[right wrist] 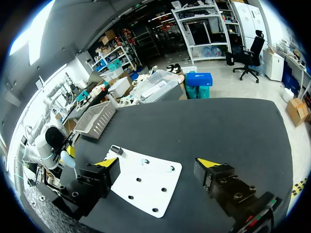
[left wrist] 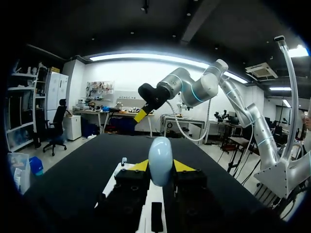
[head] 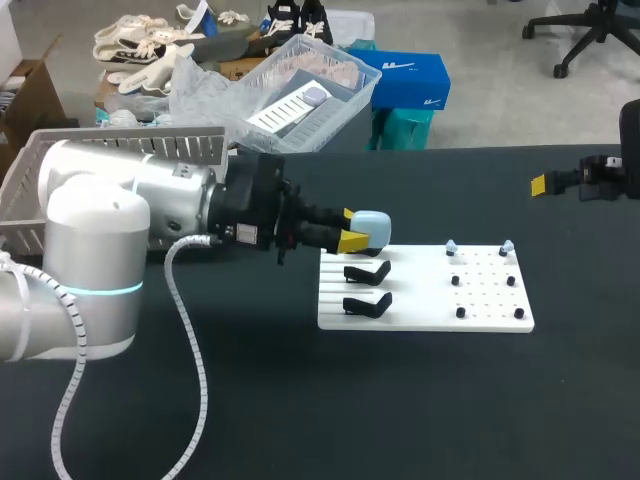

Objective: Pick up each earbud case from the left stands, insert the matching earbuds, close the lid, and place the case in the box.

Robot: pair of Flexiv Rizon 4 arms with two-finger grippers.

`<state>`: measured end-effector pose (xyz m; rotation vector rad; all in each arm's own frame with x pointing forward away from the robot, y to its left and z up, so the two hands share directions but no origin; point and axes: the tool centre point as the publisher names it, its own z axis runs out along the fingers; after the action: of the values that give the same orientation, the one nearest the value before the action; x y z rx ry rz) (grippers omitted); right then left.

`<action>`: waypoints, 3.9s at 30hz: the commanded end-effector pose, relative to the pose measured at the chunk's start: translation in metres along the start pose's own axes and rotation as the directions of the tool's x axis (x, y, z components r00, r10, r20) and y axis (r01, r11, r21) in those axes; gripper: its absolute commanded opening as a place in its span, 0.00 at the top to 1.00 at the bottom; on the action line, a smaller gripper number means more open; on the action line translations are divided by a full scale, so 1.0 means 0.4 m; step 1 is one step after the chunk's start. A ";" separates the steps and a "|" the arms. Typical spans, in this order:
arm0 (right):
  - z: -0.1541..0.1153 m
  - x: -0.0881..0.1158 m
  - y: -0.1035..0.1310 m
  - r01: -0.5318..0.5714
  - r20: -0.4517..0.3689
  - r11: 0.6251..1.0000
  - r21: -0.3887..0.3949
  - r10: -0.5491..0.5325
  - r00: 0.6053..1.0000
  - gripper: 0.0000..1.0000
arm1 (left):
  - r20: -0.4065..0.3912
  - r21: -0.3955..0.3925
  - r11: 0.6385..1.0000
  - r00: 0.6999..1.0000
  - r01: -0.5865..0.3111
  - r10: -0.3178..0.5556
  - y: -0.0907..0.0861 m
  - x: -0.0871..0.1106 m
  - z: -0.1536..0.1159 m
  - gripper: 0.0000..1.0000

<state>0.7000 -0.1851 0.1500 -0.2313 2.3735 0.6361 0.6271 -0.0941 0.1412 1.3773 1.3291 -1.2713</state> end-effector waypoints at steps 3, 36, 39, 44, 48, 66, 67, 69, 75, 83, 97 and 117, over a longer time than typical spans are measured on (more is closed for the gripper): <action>0.000 0.000 0.000 0.000 0.000 1.000 0.000 0.000 1.000 0.00 | 0.020 -0.020 1.000 1.000 -0.020 0.020 -0.029 0.018 0.023 1.00; 0.000 0.000 0.000 0.000 0.000 1.000 0.000 0.000 1.000 0.00 | 0.062 -0.035 0.998 0.996 -0.061 0.063 -0.043 0.024 0.052 1.00; 0.000 0.000 0.000 0.000 0.000 1.000 0.000 0.000 1.000 0.00 | 0.062 -0.035 0.998 0.996 -0.061 0.063 -0.043 0.024 0.052 1.00; 0.000 0.000 0.000 0.000 0.000 1.000 0.000 0.000 1.000 0.00 | 0.061 -0.030 0.997 0.995 -0.075 0.076 -0.046 0.024 0.055 1.00; 0.000 0.000 0.000 0.000 0.000 1.000 0.000 0.000 1.000 0.00 | 0.066 -0.001 0.995 0.993 -0.096 0.096 -0.054 0.027 0.077 1.00; -0.021 0.040 0.059 0.063 -0.019 0.998 -0.020 -0.063 0.998 0.00 | 0.045 0.035 0.992 0.992 -0.119 0.117 -0.041 0.088 0.138 1.00; -0.024 0.044 0.067 0.071 -0.018 0.997 -0.021 -0.071 0.997 0.00 | 0.040 0.031 0.992 0.992 -0.121 0.120 -0.039 0.092 0.140 1.00; -0.030 0.052 0.083 0.084 -0.016 0.996 -0.031 -0.085 0.996 0.00 | 0.036 0.023 0.993 0.993 -0.118 0.117 -0.034 0.098 0.143 1.00; -0.040 0.088 0.139 0.139 -0.023 0.988 -0.066 -0.141 0.990 0.00 | 0.024 0.000 0.993 0.993 -0.119 0.119 -0.022 0.111 0.149 1.00; -0.047 0.135 0.219 0.190 -0.029 0.975 -0.117 -0.195 0.980 0.00 | 0.025 -0.013 0.992 0.991 -0.129 0.130 -0.014 0.126 0.166 1.00; 0.008 0.213 0.301 0.222 -0.104 0.962 -0.159 -0.240 0.965 0.00 | 0.016 -0.014 0.989 0.989 -0.145 0.145 -0.006 0.133 0.179 1.00; 0.071 0.288 0.399 0.181 -0.169 0.961 -0.209 -0.218 0.961 0.00 | 0.016 -0.014 0.989 0.989 -0.145 0.145 -0.006 0.133 0.179 1.00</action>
<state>0.5786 -0.0347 0.1206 -0.6385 2.4293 0.7679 0.6123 -0.1547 0.0787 1.4263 1.2022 -1.1737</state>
